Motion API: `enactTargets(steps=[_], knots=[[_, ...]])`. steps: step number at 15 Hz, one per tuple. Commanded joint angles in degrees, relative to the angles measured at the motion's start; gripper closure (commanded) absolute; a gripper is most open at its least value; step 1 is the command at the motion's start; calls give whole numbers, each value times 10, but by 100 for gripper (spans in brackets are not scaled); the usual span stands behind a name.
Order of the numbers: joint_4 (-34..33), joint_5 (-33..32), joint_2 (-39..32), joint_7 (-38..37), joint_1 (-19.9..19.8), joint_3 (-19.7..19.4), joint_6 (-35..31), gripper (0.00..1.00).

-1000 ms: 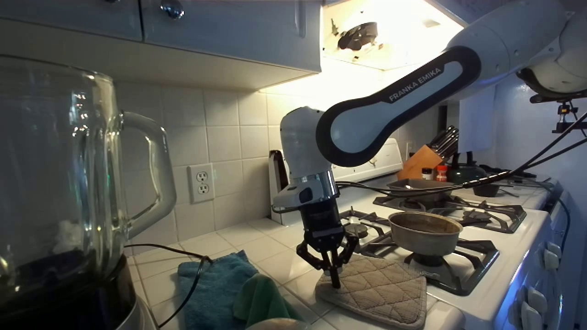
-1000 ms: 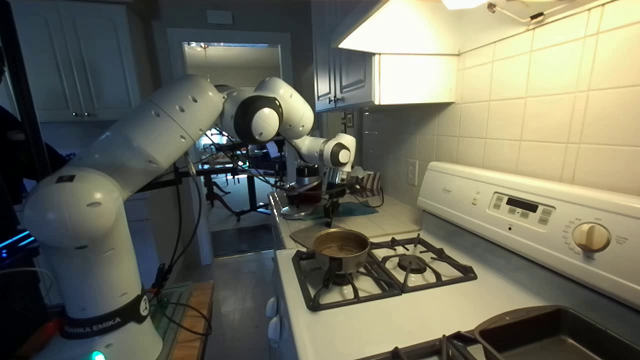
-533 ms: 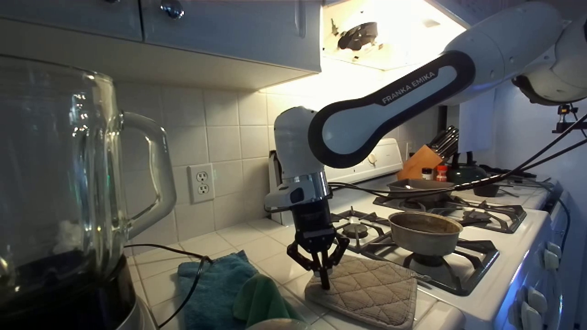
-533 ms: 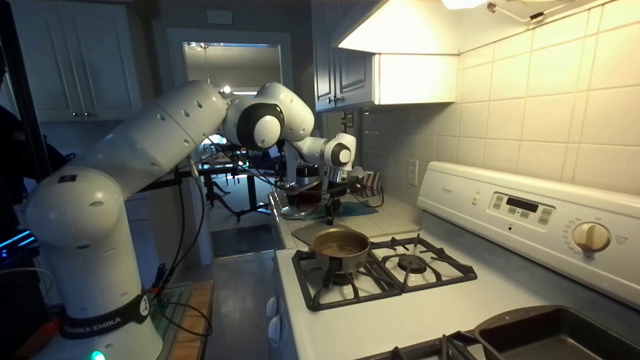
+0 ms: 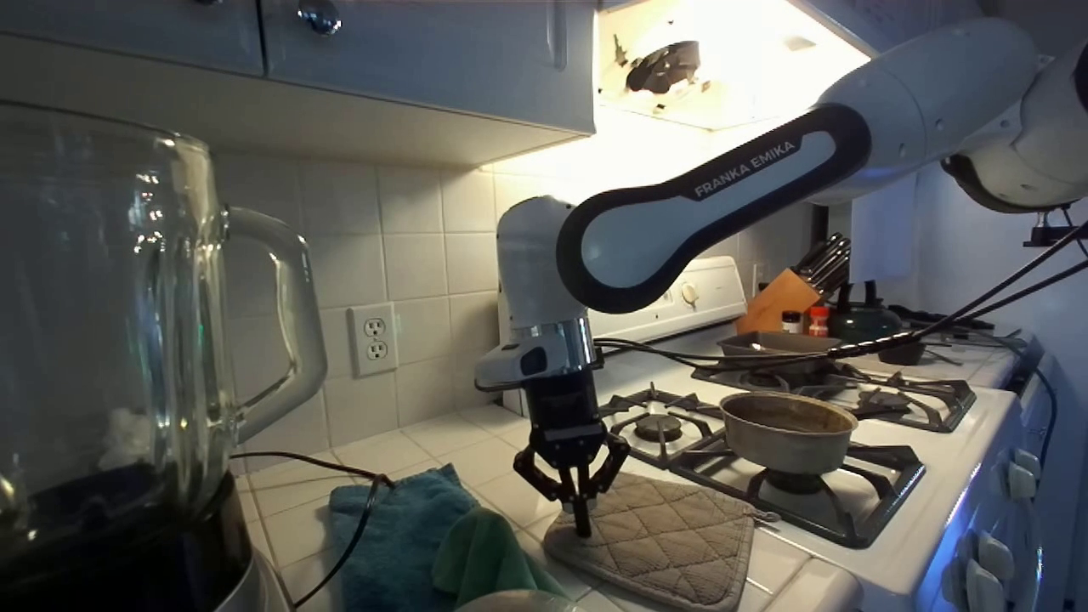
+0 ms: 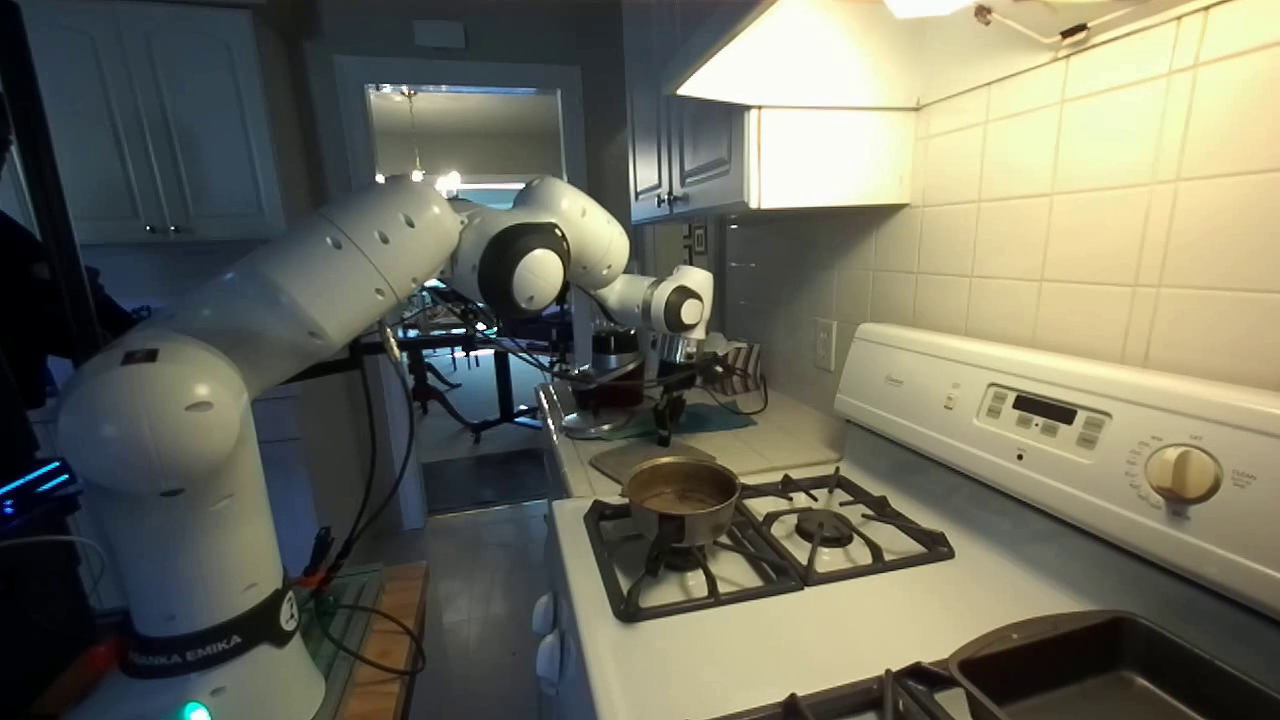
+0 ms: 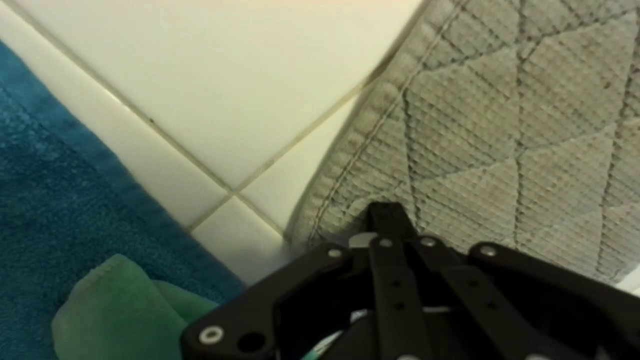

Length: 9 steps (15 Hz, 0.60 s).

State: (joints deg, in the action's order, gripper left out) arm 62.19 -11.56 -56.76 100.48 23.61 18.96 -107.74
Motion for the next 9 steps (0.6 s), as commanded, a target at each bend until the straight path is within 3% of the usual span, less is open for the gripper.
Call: enactTargets(steps=[1, 9], knots=[[-55, 12, -35, -10, 17, -13, 6, 100], [-92, 2, -53, -43, 16, -21, 2, 100]])
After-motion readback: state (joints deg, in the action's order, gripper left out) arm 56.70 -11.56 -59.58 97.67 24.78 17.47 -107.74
